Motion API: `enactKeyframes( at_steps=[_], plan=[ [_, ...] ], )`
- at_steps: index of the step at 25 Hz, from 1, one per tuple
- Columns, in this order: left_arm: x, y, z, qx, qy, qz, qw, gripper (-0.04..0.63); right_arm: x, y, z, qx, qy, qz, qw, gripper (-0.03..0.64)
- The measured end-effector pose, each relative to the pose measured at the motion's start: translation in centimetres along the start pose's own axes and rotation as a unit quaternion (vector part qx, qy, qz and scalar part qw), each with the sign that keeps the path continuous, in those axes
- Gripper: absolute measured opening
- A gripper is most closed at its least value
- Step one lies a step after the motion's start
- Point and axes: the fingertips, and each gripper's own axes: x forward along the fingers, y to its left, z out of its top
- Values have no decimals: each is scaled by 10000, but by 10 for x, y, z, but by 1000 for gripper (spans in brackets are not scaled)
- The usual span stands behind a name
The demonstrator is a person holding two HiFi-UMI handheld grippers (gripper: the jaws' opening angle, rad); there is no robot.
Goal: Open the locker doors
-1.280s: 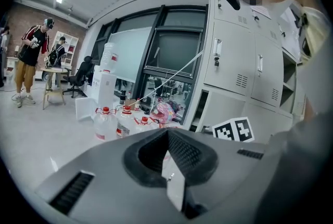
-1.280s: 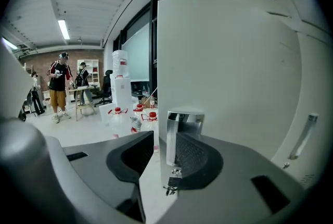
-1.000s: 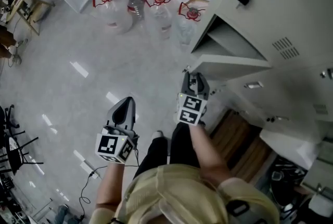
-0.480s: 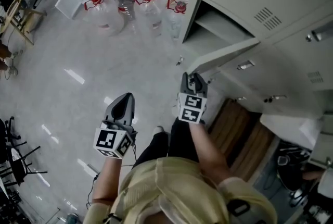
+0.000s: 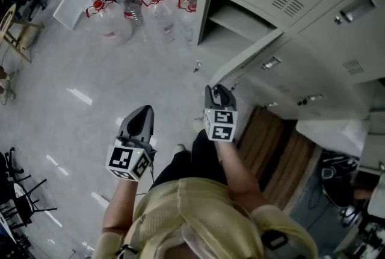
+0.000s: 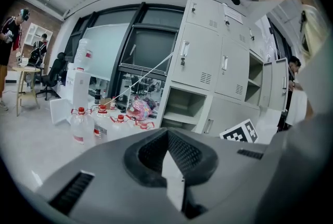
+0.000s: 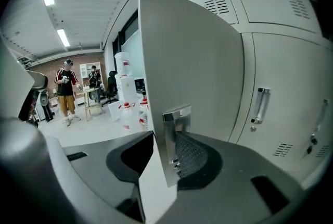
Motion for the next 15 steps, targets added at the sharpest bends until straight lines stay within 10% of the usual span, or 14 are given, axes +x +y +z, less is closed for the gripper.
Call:
enactKeyframes(
  at_steps=[15],
  plan=[
    [43,-58,-3,227,205,-877,9957,-8,-71,-46,-36,83,84,-306,9995,117]
  ],
)
